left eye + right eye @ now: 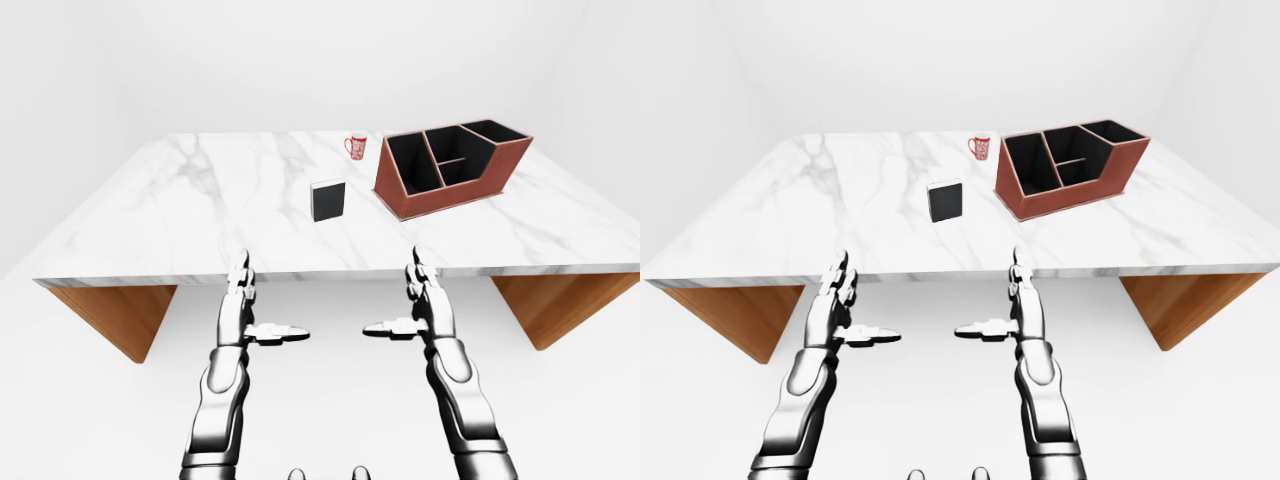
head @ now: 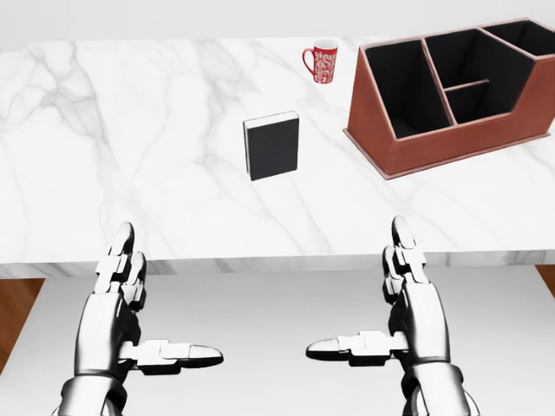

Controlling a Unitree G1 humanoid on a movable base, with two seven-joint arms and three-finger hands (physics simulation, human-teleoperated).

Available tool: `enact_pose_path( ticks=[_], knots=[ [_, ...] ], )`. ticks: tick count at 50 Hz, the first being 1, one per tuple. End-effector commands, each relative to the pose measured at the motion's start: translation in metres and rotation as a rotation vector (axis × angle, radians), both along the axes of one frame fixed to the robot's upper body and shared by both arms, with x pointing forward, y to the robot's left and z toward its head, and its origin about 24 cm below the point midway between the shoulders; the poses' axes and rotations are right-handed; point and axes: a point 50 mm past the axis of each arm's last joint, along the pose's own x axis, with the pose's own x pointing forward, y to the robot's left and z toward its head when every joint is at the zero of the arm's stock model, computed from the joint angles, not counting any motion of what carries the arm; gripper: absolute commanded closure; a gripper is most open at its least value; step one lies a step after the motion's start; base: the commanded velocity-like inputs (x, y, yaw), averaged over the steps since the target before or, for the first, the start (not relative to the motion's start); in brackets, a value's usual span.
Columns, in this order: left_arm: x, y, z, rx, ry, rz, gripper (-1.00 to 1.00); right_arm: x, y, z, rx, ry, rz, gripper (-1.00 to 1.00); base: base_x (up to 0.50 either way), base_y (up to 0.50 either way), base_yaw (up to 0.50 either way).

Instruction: Pick up the book and place it in the left compartment of the caddy.

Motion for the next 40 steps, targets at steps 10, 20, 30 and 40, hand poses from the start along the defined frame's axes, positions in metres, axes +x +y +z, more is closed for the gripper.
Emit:
enact_pose_path(
  ticks=[10, 20, 30, 40],
  knots=[
    [0.0006, 0.0070, -0.0005, -0.004, -0.002, -0.001, -1.00, 0.0047, -0.0070, -0.0049, 0.006, 0.049, -0.016, -1.00, 0.00, 0.00, 0.00],
    [0.0003, 0.0071, -0.0003, -0.006, -0.001, 0.000, -1.00, 0.0030, -0.0063, -0.0034, 0.003, 0.036, 0.000, -1.00, 0.29, -0.05, 0.00],
    [-0.0002, 0.0068, 0.0005, -0.006, -0.001, 0.000, -1.00, 0.0028, -0.0049, -0.0048, -0.003, 0.048, 0.010, -1.00, 0.50, -0.01, 0.00],
    [0.0003, 0.0070, -0.0006, -0.004, 0.000, 0.000, -1.00, 0.0024, -0.0041, -0.0054, -0.008, 0.050, 0.014, -1.00, 0.50, 0.00, 0.00]
  ],
)
